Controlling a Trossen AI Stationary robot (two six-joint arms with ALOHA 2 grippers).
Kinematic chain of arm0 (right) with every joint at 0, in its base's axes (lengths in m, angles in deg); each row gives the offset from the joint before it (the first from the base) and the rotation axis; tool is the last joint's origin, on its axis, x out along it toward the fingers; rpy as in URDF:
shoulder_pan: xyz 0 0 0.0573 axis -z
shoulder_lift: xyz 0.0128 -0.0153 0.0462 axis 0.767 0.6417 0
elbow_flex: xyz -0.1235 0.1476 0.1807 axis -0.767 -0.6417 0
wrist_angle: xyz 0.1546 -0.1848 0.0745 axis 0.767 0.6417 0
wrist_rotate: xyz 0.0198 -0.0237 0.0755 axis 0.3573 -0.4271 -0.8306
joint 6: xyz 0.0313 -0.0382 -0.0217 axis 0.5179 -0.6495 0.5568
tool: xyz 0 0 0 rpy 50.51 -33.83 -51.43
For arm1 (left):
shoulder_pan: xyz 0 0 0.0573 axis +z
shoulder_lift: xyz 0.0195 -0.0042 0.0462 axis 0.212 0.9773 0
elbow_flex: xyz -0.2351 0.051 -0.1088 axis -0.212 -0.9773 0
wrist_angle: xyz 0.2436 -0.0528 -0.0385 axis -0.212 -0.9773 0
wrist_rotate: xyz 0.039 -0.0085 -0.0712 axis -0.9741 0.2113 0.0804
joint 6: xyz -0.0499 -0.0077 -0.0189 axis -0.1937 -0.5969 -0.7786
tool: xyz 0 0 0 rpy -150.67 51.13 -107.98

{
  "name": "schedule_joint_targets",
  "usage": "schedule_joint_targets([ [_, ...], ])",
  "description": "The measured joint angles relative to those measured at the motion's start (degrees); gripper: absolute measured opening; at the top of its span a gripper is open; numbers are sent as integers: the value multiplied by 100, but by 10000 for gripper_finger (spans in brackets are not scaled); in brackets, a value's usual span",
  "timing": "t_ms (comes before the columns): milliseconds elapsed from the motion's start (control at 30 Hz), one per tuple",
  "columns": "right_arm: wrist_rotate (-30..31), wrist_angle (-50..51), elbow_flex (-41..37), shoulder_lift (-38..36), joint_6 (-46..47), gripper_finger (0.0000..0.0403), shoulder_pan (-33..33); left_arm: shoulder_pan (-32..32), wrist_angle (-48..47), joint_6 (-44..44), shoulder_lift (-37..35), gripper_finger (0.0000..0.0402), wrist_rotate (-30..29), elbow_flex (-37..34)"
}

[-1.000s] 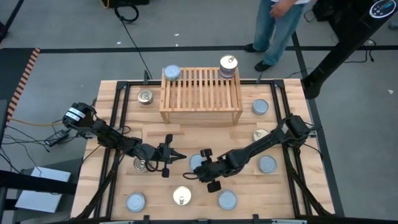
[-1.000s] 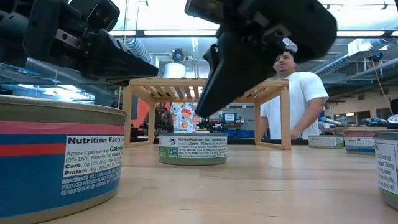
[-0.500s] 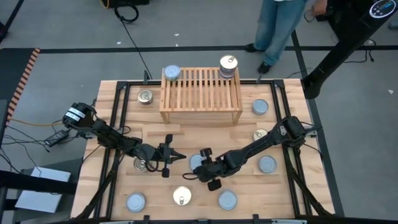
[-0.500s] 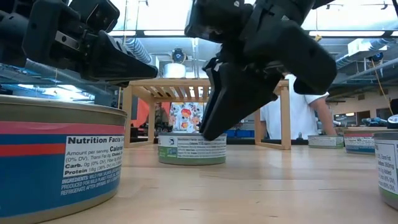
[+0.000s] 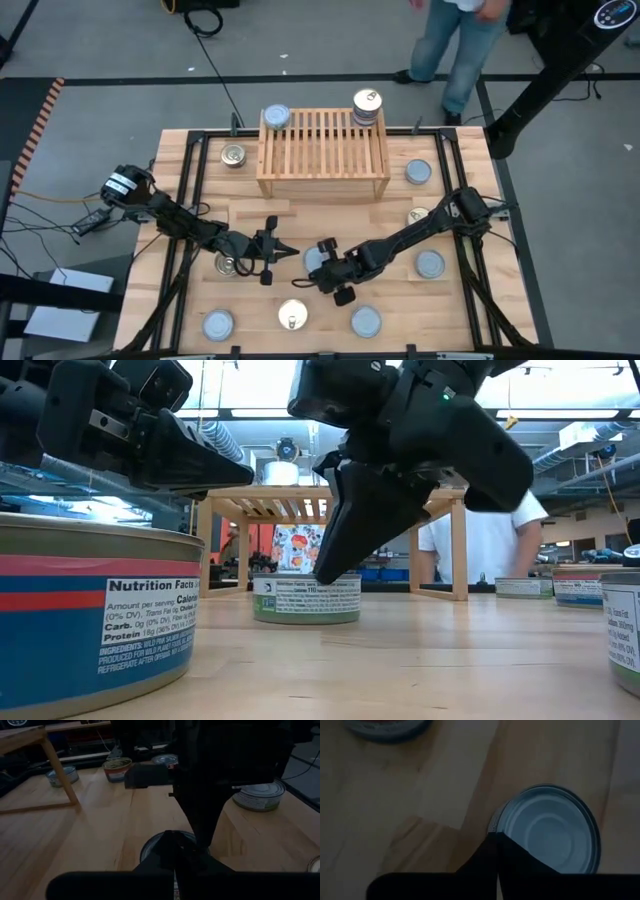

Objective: Stack canned seafood by type on shelf
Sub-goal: Stack the green tuna can on top of the other green tuna can on the shelf

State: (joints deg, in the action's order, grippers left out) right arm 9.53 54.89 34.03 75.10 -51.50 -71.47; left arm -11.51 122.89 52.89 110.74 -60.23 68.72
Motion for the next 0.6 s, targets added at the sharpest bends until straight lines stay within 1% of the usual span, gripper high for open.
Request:
schedule_joint_targets([
  [267,-404,209,337,44,-8,3,110,0,-122,6,0,6,-1,0],
  [600,-456,239,466,44,349,2,310,0,-160,10,0,35,58,0],
])
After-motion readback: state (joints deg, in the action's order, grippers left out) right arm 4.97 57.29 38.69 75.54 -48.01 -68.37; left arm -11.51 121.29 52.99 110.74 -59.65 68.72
